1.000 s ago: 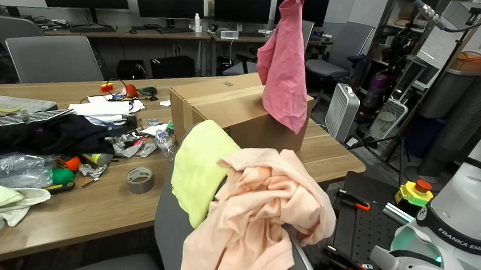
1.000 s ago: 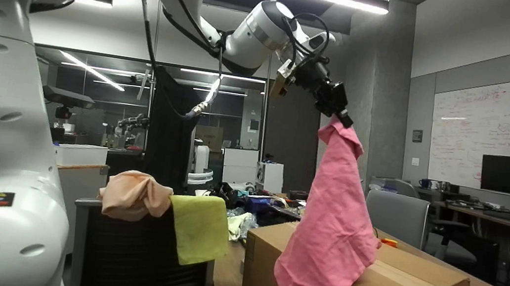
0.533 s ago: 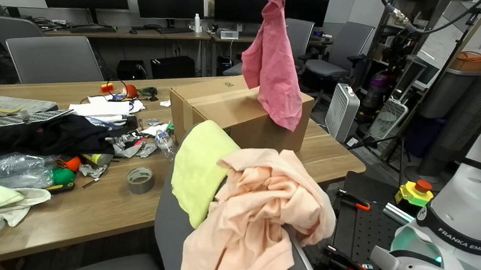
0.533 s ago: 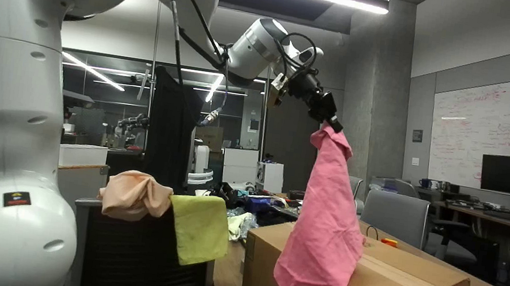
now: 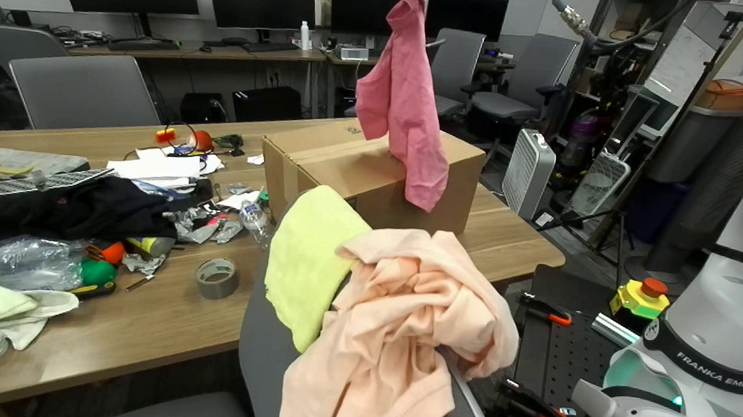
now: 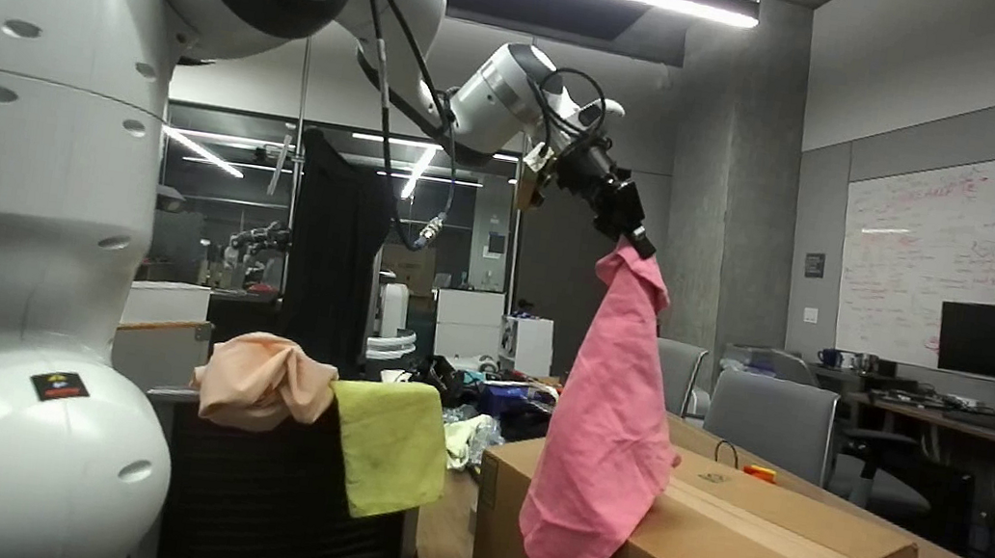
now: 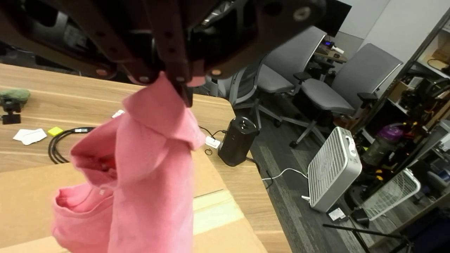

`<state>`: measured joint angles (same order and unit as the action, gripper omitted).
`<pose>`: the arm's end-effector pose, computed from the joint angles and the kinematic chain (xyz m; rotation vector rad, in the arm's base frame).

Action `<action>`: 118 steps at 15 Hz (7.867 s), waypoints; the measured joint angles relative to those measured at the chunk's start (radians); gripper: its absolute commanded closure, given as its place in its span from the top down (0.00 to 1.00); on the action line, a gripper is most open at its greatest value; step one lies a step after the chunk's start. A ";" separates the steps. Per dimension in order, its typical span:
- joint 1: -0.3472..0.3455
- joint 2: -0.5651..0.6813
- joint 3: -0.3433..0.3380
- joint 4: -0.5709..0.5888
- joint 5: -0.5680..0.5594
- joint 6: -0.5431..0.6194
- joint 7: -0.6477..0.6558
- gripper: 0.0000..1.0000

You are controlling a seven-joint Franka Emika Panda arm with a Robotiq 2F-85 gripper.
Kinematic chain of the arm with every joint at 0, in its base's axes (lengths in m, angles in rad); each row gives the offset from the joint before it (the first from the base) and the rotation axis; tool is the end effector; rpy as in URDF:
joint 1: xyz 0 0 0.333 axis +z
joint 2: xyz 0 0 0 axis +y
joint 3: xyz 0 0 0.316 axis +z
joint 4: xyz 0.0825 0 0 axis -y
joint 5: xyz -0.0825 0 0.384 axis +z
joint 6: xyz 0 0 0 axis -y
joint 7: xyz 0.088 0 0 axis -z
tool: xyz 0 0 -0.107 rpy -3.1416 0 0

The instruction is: Move the pink and peach shirt and the green towel to the top of the box

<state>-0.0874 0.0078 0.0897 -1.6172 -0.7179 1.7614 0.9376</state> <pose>0.5759 -0.0570 0.6376 2.2858 -1.0257 0.5751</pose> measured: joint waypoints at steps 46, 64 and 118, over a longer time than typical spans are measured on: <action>0.177 -0.116 0.034 -0.351 0.406 -0.139 -0.566 1.00; 0.344 -0.184 0.190 -0.518 0.616 0.006 -0.663 1.00; 0.381 -0.254 0.230 -0.602 0.768 0.117 -0.953 0.03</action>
<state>0.2934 -0.2463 0.3202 -2.2190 0.0501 1.8780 -0.0152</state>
